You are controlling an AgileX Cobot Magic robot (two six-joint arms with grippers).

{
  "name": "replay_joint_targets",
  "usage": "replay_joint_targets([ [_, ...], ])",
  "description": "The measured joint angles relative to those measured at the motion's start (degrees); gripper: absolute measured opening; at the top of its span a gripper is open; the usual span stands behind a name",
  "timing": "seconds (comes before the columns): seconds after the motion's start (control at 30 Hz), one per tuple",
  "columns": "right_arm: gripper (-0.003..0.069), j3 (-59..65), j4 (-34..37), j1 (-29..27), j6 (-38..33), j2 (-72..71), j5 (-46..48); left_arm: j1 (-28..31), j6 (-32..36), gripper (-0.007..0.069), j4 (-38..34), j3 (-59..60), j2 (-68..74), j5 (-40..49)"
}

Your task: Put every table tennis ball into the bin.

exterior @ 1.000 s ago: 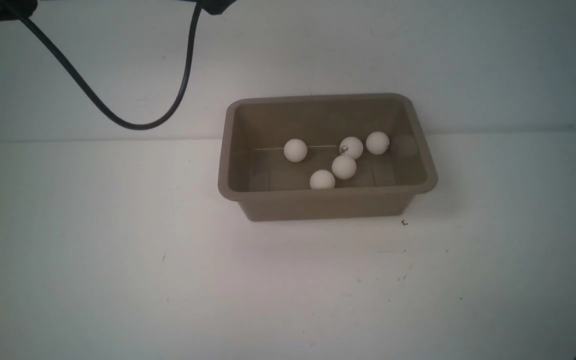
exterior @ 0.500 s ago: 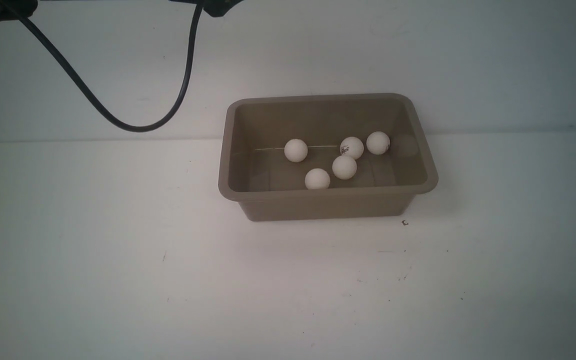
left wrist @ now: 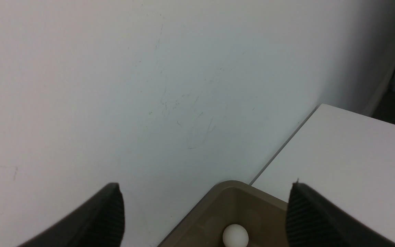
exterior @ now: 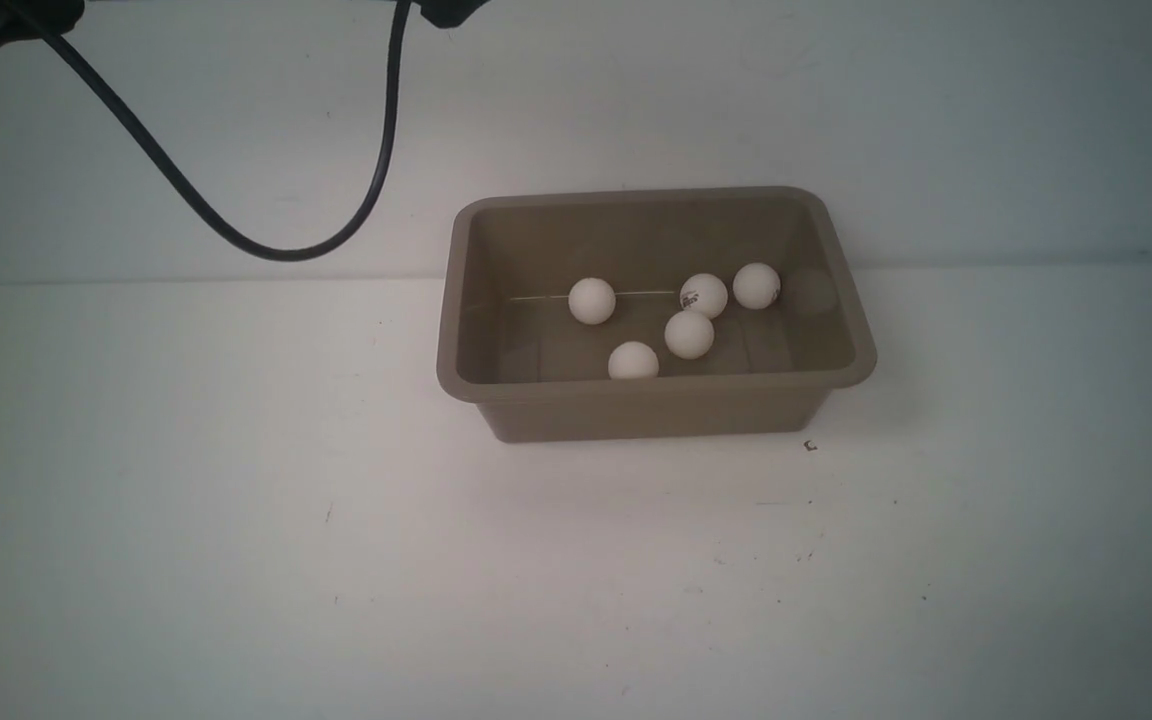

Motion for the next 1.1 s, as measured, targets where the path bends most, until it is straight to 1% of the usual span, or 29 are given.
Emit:
replay_joint_targets([
  [0.17, 0.0513, 0.00, 1.28, 0.00, 0.00, -3.40, 0.86, 0.00, 0.00, 0.0573, 0.00, 0.00, 0.00, 0.05],
  [0.53, 0.0513, 0.50, 0.65, 0.00, -0.02, -3.65, 0.99, -0.05, 0.00, 0.0573, -0.64, 0.00, 0.00, 1.10],
  [0.8, 0.0513, 0.55, 0.65, 0.00, -0.02, -3.65, 0.99, -0.05, 2.49, 0.0573, -7.99, 0.00, 0.00, 1.44],
  [0.9, 0.0513, 0.55, 0.65, 0.00, -0.02, -3.65, 0.99, -0.05, 2.60, 0.0573, -14.30, 0.00, 0.00, 3.60],
  [0.93, 0.0513, 0.55, 0.65, 0.00, -0.02, -3.65, 0.99, -0.05, 2.60, 0.0573, -14.65, 0.00, 0.00, 3.60],
  [0.97, 0.0513, 0.55, 0.65, 0.00, -0.02, -3.65, 0.99, -0.10, 2.62, 0.0573, -16.50, 0.00, 0.00, 4.30],
  [1.1, 0.0513, 0.55, 0.65, 0.00, -0.02, -3.65, 0.99, -0.16, 2.62, 0.0573, -18.10, 0.00, 0.00, 4.94],
])
